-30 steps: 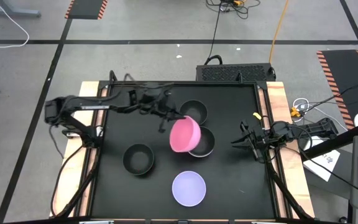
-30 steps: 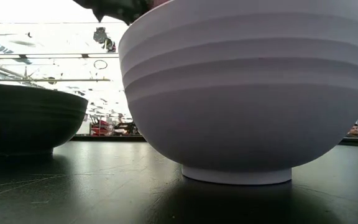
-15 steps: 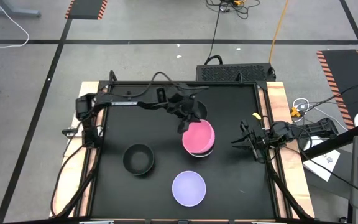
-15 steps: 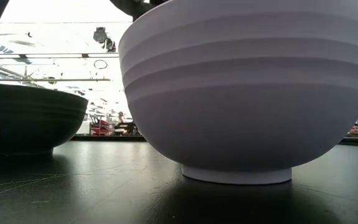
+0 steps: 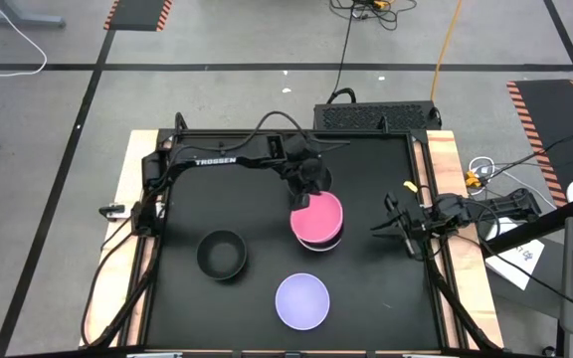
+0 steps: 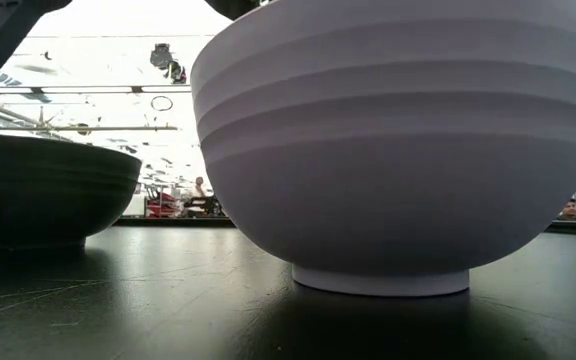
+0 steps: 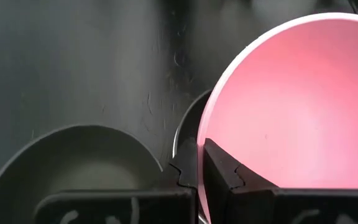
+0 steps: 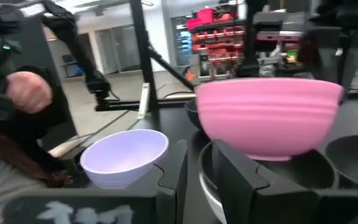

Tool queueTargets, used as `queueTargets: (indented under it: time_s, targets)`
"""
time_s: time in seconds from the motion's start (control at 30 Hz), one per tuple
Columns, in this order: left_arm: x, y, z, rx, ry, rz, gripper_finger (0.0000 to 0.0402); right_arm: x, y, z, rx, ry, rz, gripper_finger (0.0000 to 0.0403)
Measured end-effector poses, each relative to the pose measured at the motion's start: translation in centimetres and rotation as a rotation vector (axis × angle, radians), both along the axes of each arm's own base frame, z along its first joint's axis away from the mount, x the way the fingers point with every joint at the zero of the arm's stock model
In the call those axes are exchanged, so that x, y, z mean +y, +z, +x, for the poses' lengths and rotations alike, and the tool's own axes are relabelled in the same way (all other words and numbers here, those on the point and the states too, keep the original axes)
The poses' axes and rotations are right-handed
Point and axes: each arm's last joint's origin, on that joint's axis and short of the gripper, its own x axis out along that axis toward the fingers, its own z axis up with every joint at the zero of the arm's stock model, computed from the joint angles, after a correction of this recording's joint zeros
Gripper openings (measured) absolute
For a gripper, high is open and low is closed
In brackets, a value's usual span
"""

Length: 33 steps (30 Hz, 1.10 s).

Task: Nest bowls inside each other
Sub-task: Stack the pink bowl on top of the black bowl

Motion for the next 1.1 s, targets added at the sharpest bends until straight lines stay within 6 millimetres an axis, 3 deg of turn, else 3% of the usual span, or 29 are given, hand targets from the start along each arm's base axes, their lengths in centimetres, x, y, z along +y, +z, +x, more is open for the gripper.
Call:
queueTargets:
  time_s: [0.47,0.87,1.1]
  targets:
    - [-0.1,-1.0,-0.2,0.049,0.007,-0.011,0.0004,0.3,0.1,-0.1,-0.030,0.071,-0.046,0.0068]
    - [0.3,-5.0,1.0,0.152,0.033,-0.041,0.0004,0.3,0.1,-0.1,-0.018,0.068,-0.031,0.0068]
    - [0.0,-5.7,0.7,0.229,0.067,0.000,0.0004,0.3,0.0,-0.1,-0.007,0.067,-0.023,0.0068]
